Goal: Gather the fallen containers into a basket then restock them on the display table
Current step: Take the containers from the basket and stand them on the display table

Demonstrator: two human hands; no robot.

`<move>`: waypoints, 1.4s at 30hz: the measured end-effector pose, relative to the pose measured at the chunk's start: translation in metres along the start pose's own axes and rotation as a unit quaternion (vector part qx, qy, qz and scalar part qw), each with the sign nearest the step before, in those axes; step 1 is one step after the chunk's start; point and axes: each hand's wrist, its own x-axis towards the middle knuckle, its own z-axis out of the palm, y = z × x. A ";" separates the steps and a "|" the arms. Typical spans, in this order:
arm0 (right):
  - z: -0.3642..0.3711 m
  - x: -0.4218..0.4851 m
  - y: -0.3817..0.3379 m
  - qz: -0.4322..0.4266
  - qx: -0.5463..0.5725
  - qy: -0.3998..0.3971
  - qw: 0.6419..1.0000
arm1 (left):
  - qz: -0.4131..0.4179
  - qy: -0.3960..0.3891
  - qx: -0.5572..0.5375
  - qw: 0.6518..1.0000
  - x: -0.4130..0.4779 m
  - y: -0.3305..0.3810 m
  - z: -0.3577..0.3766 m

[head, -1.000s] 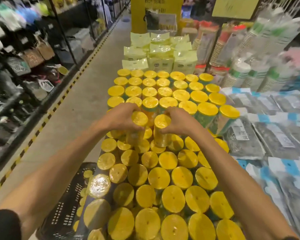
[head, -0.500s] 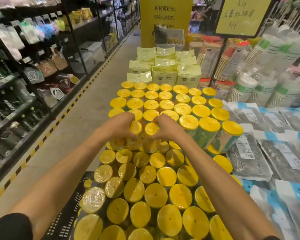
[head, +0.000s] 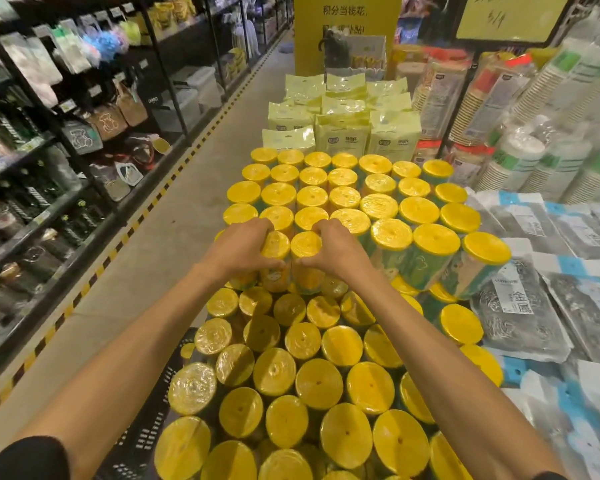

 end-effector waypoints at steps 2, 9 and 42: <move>0.002 -0.003 -0.001 0.003 0.003 0.010 1.000 | 0.008 0.007 0.021 1.000 -0.003 0.002 -0.001; -0.002 -0.012 -0.006 0.004 -0.019 0.006 1.000 | 0.004 0.014 0.039 0.999 -0.017 0.012 -0.009; 0.135 -0.155 -0.321 -0.247 -0.260 -0.167 0.919 | -0.254 -0.026 0.129 0.958 -0.440 -0.161 -0.040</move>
